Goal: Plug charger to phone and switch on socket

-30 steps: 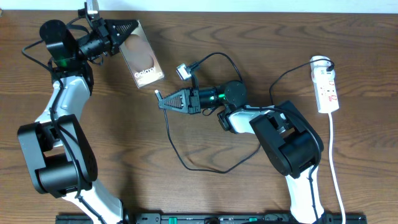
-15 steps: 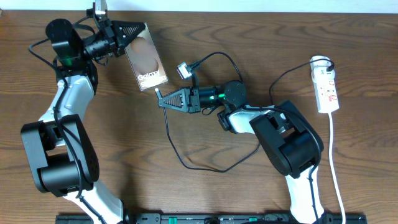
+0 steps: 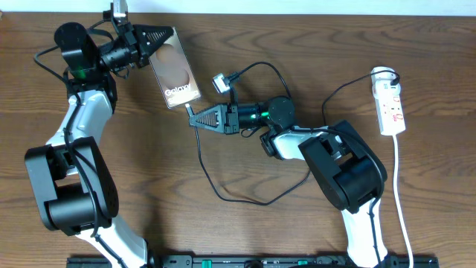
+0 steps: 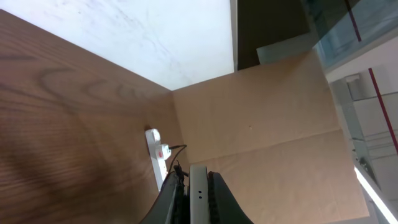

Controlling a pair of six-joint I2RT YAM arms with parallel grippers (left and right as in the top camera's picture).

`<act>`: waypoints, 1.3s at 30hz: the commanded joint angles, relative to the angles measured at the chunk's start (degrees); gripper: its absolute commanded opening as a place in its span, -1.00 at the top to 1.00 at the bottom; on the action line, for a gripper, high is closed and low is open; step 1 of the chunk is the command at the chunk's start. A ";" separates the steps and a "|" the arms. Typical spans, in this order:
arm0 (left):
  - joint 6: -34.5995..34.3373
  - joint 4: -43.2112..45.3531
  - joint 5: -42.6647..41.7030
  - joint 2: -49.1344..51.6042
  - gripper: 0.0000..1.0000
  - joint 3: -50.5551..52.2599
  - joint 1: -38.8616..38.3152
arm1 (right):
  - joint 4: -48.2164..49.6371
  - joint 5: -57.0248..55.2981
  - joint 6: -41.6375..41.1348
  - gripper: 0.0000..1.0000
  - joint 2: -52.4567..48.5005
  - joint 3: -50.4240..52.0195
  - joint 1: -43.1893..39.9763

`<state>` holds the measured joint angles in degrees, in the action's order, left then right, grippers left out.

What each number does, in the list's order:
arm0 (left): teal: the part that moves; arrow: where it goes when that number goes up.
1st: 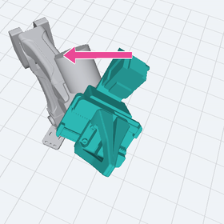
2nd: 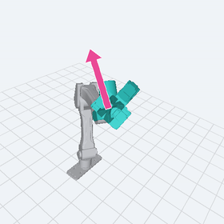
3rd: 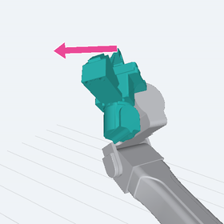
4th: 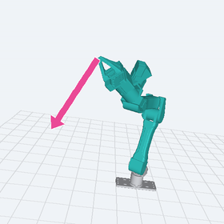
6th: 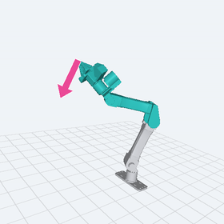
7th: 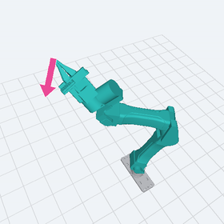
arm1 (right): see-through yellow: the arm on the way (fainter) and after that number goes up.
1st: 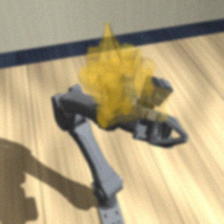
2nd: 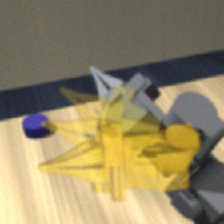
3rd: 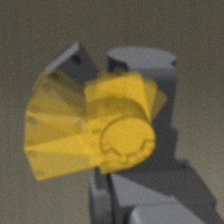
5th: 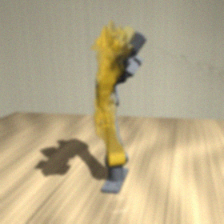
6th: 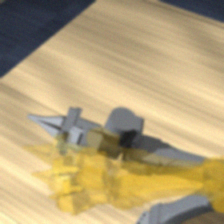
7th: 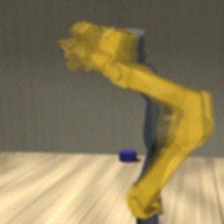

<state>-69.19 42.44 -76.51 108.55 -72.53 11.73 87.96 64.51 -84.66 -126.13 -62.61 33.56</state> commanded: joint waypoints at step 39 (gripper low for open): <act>-0.48 0.57 -2.58 -0.87 0.86 -0.83 -1.84 | 2.32 -3.10 -0.42 0.98 -0.20 -0.22 -0.61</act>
<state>-69.14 42.48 -76.36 108.55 -72.53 10.39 87.99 64.88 -84.68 -126.15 -62.61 33.56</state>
